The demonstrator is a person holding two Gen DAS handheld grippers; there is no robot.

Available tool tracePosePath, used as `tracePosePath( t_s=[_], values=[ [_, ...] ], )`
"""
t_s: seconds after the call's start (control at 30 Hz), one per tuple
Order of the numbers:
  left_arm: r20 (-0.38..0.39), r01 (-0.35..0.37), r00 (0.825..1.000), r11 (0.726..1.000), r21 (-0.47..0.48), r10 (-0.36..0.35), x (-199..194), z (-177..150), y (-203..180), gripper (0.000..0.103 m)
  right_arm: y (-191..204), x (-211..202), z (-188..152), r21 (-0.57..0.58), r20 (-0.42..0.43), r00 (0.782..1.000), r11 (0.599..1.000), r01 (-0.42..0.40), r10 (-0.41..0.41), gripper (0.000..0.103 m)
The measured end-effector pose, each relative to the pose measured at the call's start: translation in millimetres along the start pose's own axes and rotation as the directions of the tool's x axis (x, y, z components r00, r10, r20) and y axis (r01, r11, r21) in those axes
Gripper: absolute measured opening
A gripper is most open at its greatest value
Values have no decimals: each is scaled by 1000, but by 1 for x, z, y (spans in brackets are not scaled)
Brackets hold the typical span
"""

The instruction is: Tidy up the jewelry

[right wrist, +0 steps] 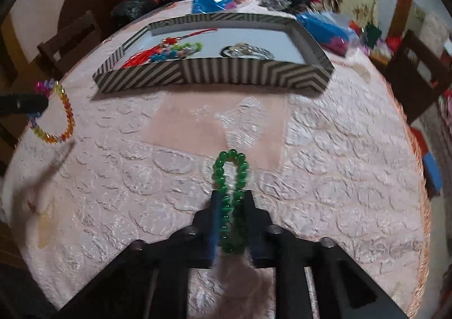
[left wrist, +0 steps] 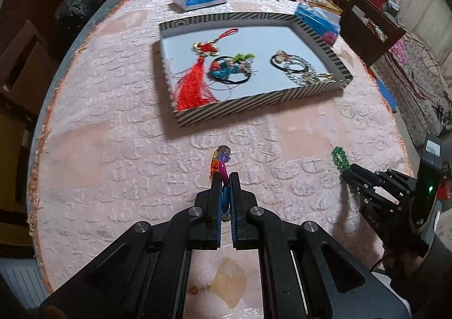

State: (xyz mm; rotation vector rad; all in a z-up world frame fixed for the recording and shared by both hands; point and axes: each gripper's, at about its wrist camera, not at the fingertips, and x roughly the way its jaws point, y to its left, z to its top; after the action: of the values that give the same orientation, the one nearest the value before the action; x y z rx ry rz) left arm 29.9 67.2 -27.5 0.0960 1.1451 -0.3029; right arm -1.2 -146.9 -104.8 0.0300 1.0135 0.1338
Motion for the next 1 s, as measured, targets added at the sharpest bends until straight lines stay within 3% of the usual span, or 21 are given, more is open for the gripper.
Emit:
tracePosePath(
  t_s=[0.07, 0.1, 0.2, 0.33, 0.57, 0.6, 0.67, 0.7, 0.73, 0.9, 1.0],
  values=[
    [-1, 13, 1000, 1000, 11, -13, 2, 2, -5, 3, -7, -9, 0, 51, 14, 1000, 998, -23, 23, 13],
    [-1, 17, 1000, 1000, 14, -17, 4, 3, -6, 3, -12, -14, 1, 88, 21, 999, 995, -45, 43, 2],
    [-5, 30, 1000, 999, 16, -30, 8, 7, -11, 3, -21, -34, 4, 160, 58, 995, 983, -89, 80, 1],
    [0, 44, 999, 999, 19, -44, 10, 13, -17, 3, -21, -54, 10, 168, 93, 991, 979, -112, 98, 1],
    [4, 60, 998, 997, 44, -60, 9, 14, -28, 3, -28, -34, -5, 181, 22, 999, 983, -40, 37, 2],
    [3, 58, 998, 997, 44, -58, 9, 13, -28, 3, -29, -32, -5, 184, 21, 999, 982, -40, 37, 4],
    [-3, 53, 999, 998, 39, -53, 10, 12, -26, 3, -23, -28, -9, 169, 15, 999, 985, -42, 40, 24],
    [-4, 50, 999, 998, 37, -50, 11, 11, -24, 3, -21, -27, -9, 157, 19, 1000, 987, -27, 25, 47],
    [-6, 47, 999, 998, 32, -47, 11, 11, -22, 3, -18, -27, -10, 144, 34, 999, 989, -8, 4, 52],
    [-7, 34, 999, 999, 17, -34, 10, 9, -15, 3, -20, -17, -7, 152, 27, 1000, 988, 6, -10, 52],
    [-4, 31, 1000, 999, 13, -31, 9, 8, -12, 3, -19, -13, -2, 154, 12, 999, 987, -35, 34, 52]
  ],
)
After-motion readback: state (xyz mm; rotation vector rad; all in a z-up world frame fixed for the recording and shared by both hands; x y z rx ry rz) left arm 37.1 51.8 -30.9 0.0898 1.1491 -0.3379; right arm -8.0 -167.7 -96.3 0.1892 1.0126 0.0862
